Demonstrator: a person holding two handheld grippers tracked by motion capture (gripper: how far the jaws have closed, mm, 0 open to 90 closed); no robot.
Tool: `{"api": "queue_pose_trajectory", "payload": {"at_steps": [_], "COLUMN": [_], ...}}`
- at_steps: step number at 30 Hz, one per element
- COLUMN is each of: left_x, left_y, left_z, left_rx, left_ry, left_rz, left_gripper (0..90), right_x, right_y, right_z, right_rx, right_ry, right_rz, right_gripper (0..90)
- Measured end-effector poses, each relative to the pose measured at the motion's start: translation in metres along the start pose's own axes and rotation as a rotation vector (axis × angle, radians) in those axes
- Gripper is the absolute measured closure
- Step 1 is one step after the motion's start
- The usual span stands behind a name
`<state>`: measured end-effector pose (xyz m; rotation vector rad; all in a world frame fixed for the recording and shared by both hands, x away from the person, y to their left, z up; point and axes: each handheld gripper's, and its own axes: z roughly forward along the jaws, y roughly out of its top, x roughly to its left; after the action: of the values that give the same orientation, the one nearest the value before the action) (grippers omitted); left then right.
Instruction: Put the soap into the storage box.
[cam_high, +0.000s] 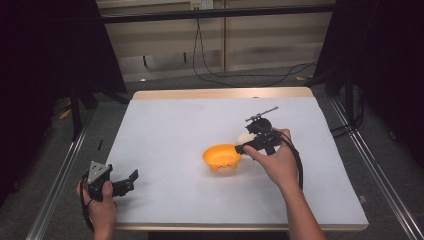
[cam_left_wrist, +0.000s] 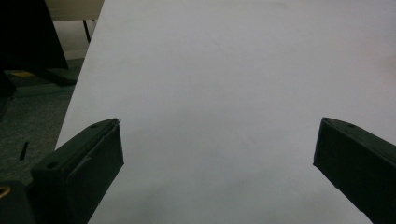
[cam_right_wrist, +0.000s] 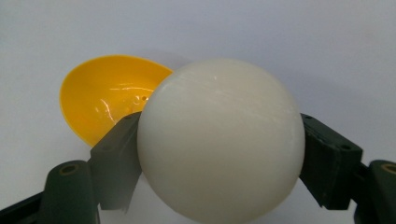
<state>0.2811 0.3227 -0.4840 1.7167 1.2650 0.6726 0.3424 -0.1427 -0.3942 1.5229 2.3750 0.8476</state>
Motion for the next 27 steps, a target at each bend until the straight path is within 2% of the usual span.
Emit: {"api": "queue_pose_trajectory", "payload": {"at_steps": [5, 27], "left_x": [0.0, 0.0], "left_y": [0.0, 0.0], "left_z": [0.0, 0.0], "left_rx": [0.0, 0.001], "left_ry": [0.0, -0.001], "left_rz": [-0.001, 0.0], "left_gripper": [1.3, 1.3], "right_x": [0.01, 0.038], "right_y": [0.005, 0.012], "right_z": [0.005, 0.029], "right_rx": [0.006, 0.023], "right_ry": [0.009, 0.035], "right_rz": [-0.007, -0.027], "right_gripper": [23.9, 23.9]}}
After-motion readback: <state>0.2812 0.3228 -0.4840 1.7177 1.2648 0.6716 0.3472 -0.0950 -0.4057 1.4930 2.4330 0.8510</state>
